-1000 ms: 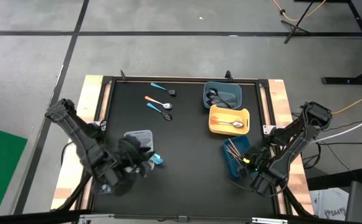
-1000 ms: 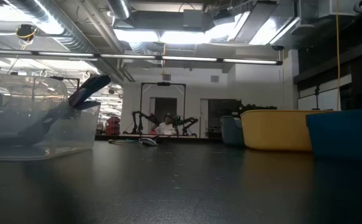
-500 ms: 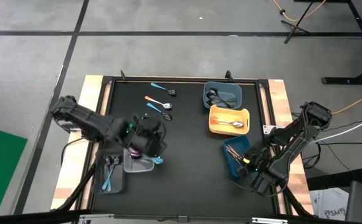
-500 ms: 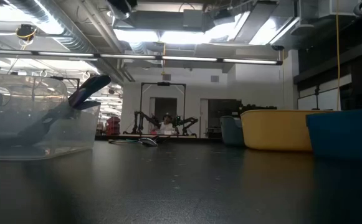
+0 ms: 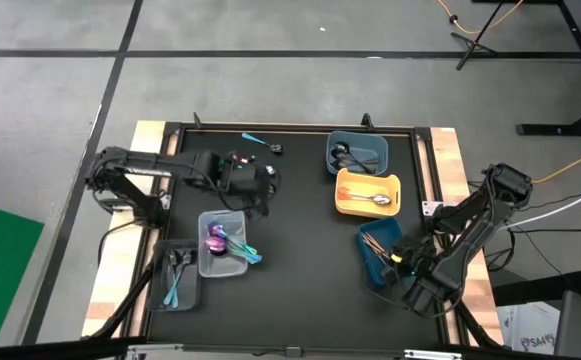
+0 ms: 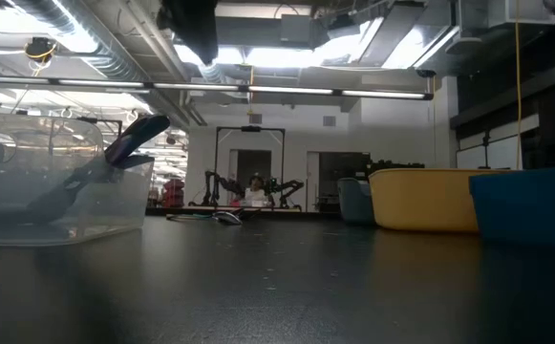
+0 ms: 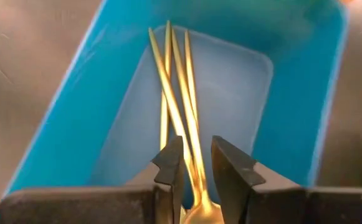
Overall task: Sort silverware by color (type)
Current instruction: Put the light blue spoon into the black bin
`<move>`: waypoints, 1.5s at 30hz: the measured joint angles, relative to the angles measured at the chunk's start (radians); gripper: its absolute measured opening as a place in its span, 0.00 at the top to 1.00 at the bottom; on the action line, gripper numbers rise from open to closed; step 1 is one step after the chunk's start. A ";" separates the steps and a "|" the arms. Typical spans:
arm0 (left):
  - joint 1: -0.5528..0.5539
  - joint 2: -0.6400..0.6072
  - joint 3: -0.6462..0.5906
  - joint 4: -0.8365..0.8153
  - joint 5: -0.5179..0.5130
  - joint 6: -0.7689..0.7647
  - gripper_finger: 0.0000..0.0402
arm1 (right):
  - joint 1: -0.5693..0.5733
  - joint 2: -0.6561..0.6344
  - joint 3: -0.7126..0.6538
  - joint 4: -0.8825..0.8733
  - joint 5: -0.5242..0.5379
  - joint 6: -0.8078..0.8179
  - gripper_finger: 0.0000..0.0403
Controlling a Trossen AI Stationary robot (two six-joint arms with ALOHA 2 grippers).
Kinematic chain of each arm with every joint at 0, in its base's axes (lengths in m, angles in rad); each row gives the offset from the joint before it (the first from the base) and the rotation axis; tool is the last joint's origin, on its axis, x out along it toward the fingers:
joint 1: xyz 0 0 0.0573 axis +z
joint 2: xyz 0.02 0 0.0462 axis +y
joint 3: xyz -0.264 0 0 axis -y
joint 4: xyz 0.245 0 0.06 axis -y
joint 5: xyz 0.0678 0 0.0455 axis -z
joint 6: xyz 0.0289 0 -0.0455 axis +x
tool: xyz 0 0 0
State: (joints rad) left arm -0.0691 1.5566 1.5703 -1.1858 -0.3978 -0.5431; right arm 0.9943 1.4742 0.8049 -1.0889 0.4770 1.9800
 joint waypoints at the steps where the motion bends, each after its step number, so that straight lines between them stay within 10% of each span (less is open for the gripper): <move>1: 0.019 0.000 0.000 0.000 0.013 0.033 0.73 | 0.000 0.000 0.017 -0.029 -0.001 0.000 0.82; 14: 0.234 0.001 0.000 0.042 0.152 0.365 0.73 | 0.000 0.000 0.307 -0.399 0.023 -0.106 0.82; 23: 0.330 0.003 0.000 0.084 0.202 0.518 0.73 | 0.000 -0.001 0.475 -0.478 0.241 -0.284 0.82; 45: 0.454 0.222 0.001 0.094 0.307 0.832 0.73 | -0.262 -0.001 0.506 -0.476 0.312 -0.685 0.82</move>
State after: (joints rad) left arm 0.3847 1.7782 1.5711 -1.0920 -0.0910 0.2889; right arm 0.7326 1.4731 1.3109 -1.5654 0.7887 1.2952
